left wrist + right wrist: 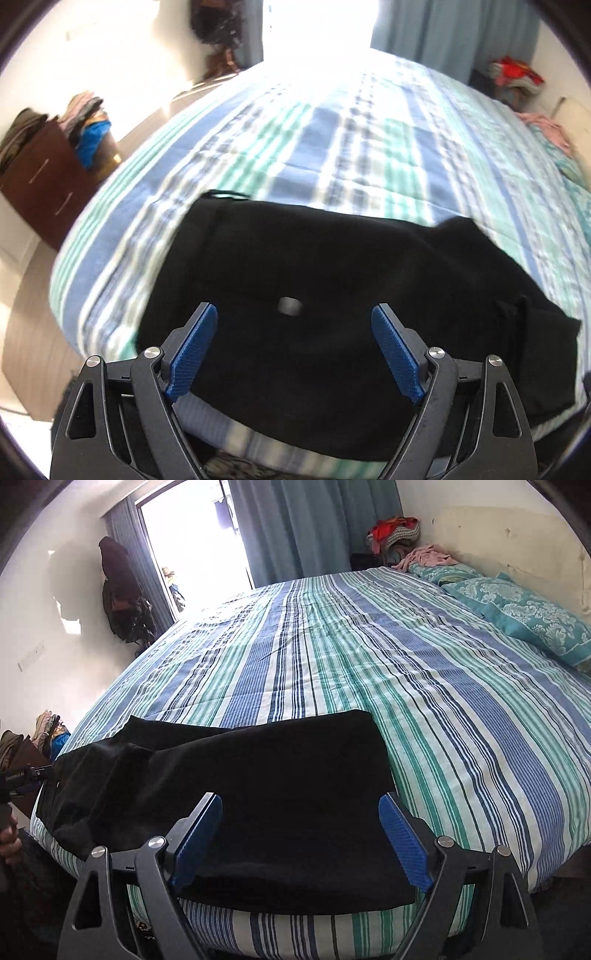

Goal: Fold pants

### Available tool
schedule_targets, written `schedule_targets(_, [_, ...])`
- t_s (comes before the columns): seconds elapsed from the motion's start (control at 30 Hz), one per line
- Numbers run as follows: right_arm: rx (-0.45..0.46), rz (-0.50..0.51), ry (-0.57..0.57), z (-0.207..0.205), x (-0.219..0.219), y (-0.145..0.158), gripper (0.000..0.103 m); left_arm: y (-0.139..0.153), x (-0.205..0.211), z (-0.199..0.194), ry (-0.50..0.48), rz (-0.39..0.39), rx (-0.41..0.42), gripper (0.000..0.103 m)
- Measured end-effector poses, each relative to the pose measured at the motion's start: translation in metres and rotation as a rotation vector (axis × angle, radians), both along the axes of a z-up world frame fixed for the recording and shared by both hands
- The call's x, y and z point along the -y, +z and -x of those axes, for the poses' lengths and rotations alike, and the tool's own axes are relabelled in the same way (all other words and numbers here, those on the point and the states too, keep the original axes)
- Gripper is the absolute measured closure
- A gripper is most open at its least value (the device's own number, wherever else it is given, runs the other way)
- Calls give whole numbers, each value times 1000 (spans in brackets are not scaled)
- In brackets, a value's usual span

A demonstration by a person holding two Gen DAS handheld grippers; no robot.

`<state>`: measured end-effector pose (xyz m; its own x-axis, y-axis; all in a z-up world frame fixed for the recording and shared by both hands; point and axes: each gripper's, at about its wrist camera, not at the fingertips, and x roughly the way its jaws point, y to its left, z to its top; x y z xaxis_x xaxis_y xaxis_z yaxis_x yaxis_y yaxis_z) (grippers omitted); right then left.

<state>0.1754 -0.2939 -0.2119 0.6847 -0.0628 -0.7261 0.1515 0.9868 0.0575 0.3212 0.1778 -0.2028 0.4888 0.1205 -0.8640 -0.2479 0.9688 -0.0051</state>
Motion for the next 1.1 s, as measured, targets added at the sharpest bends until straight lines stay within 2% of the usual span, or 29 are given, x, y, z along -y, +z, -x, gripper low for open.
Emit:
schedule_targets(0.07, [-2, -4, 12, -2, -1, 0, 16, -10, -39, -9, 51, 16, -46, 18])
schedule_targets(0.2, [-19, -26, 15, -3, -3, -6, 16, -23, -81, -13, 45, 133, -80, 16])
schedule_targets(0.3, [-23, -44, 14, -5, -5, -8, 16, -39, -86, -17, 19, 215, -133, 9])
schedule_targets(0.4, [-30, -45, 23, -8, -8, -9, 16, -61, -85, -28, -8, 335, -188, 0])
schedule_targets(0.47, [-33, -47, 33, -8, -11, -10, 16, -73, -89, -30, 20, 400, -199, 0])
schedule_targets(0.53, [-32, -43, 41, -8, -12, -10, 16, -75, -89, -31, 26, 414, -190, 0])
schedule_targets(0.7, [-15, -57, 29, -7, -8, -7, 16, -73, -80, -36, 22, 388, -218, 0])
schedule_targets(0.73, [-10, -64, 21, -6, -5, -6, 16, -73, -83, -38, 27, 391, -240, 6])
schedule_targets(0.77, [-6, -71, 13, -6, -3, -4, 16, -68, -81, -37, 36, 423, -236, 18])
schedule_targets(0.8, [0, -77, 5, -6, 0, -3, 16, -64, -82, -39, 42, 443, -224, 43])
schedule_targets(0.83, [6, -84, -4, -5, 2, -2, 16, -55, -79, -36, 61, 419, -219, 65])
schedule_targets(0.87, [13, -93, -13, -4, 5, 0, 16, -47, -76, -33, 81, 392, -217, 77])
schedule_targets(0.93, [28, -112, -29, -2, 10, 3, 16, -30, -73, -25, 110, 396, -191, 87])
schedule_targets(1.0, [38, -123, -49, -1, 15, 6, 16, -12, -69, -18, 128, 429, -150, 88])
schedule_targets(1.1, [51, -151, -81, 2, 25, 10, 16, 21, -59, -6, 144, 537, -84, 89])
